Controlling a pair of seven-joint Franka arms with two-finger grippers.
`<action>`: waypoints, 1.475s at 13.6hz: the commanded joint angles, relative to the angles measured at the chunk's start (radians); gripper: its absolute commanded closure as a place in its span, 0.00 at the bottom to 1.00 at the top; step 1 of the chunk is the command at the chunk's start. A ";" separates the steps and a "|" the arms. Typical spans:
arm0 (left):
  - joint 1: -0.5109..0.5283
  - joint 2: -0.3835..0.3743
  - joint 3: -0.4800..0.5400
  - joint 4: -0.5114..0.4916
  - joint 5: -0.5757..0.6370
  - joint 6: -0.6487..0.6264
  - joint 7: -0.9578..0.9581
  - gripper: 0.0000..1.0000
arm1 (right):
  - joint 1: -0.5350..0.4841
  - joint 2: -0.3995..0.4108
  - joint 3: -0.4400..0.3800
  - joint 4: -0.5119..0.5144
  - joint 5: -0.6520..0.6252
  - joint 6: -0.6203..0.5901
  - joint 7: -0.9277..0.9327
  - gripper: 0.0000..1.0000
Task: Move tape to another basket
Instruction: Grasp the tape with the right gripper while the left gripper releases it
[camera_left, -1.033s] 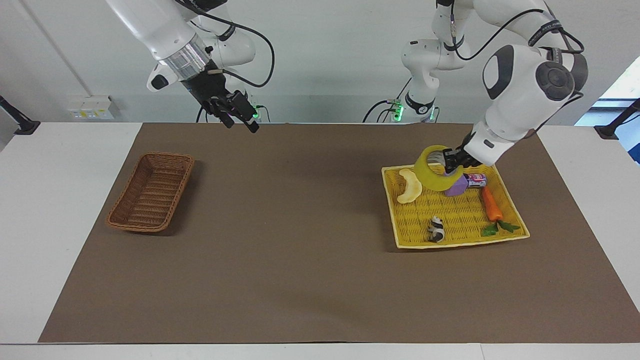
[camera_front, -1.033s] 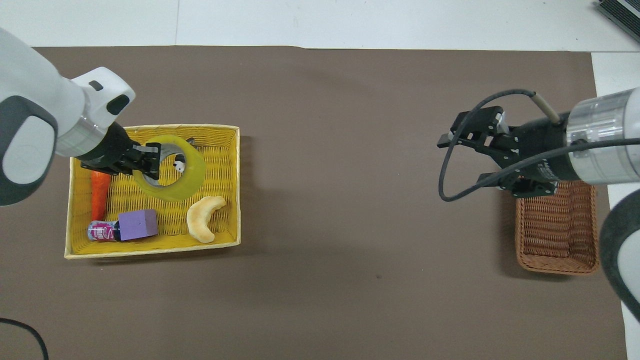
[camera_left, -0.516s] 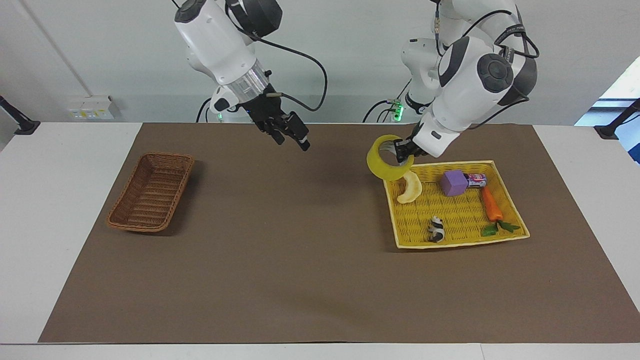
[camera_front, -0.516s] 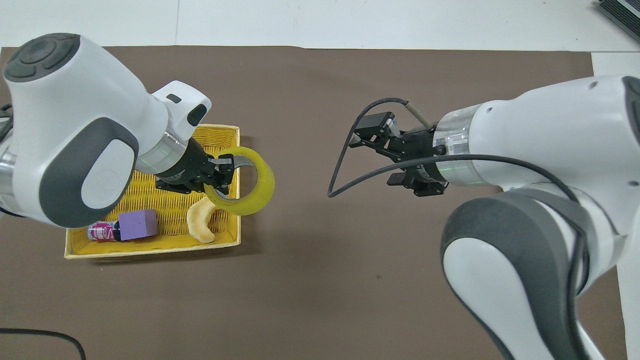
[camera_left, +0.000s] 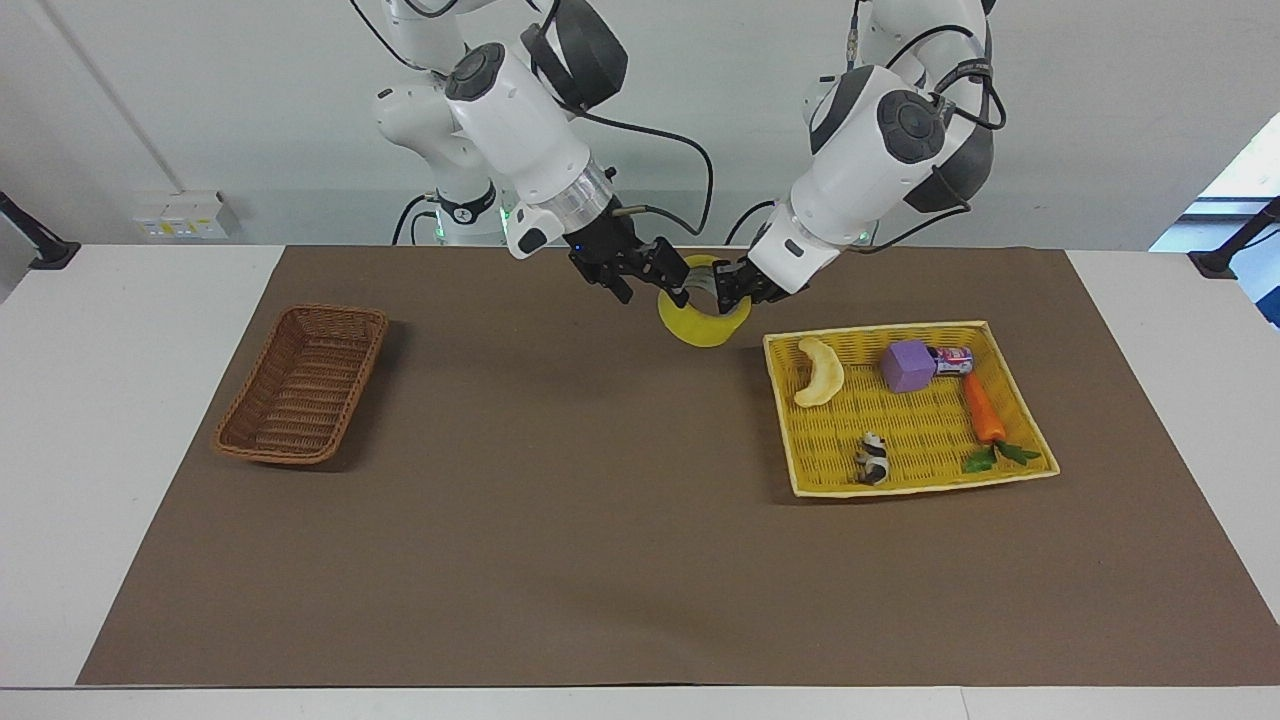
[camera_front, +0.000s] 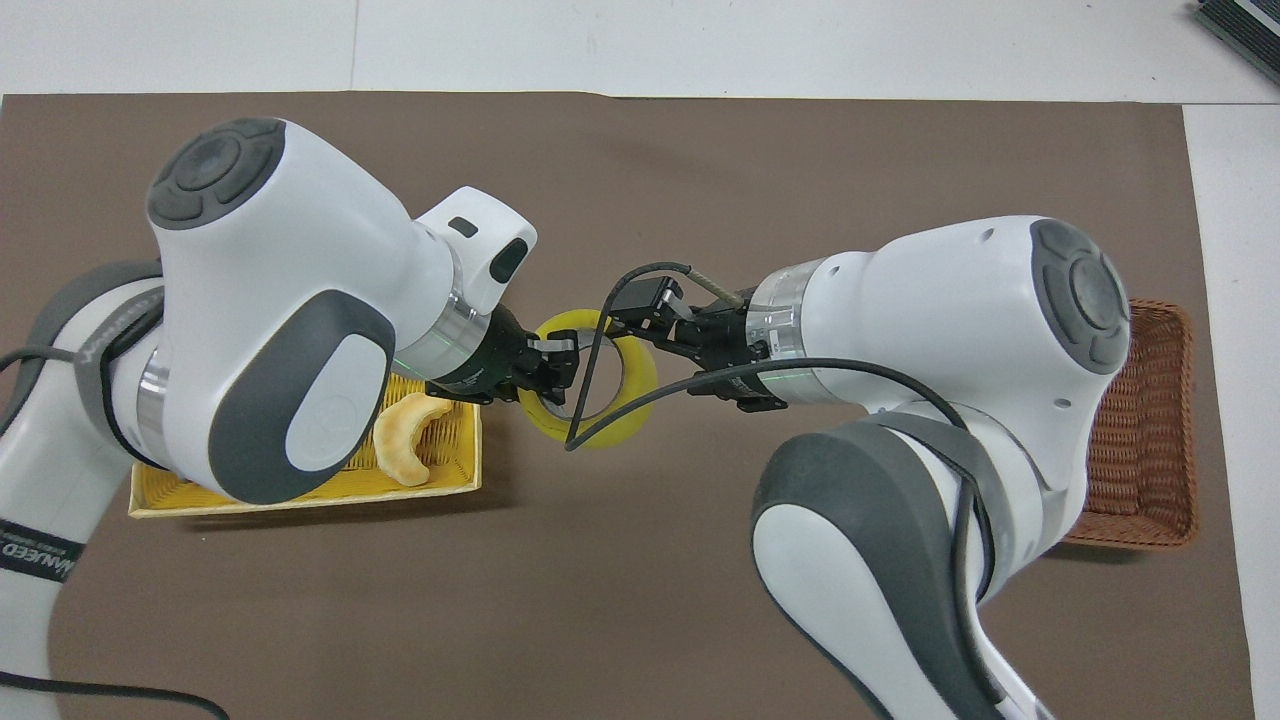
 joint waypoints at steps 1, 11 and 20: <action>-0.021 -0.031 0.015 -0.070 -0.041 0.061 0.056 1.00 | -0.001 -0.016 -0.003 -0.040 0.053 0.025 -0.081 0.00; -0.030 -0.027 0.017 -0.075 -0.153 0.141 0.061 1.00 | -0.009 -0.040 -0.003 -0.077 0.053 -0.031 -0.207 0.53; -0.032 -0.036 0.018 -0.067 -0.148 0.132 0.064 0.03 | -0.020 -0.040 -0.011 -0.067 0.053 -0.078 -0.191 1.00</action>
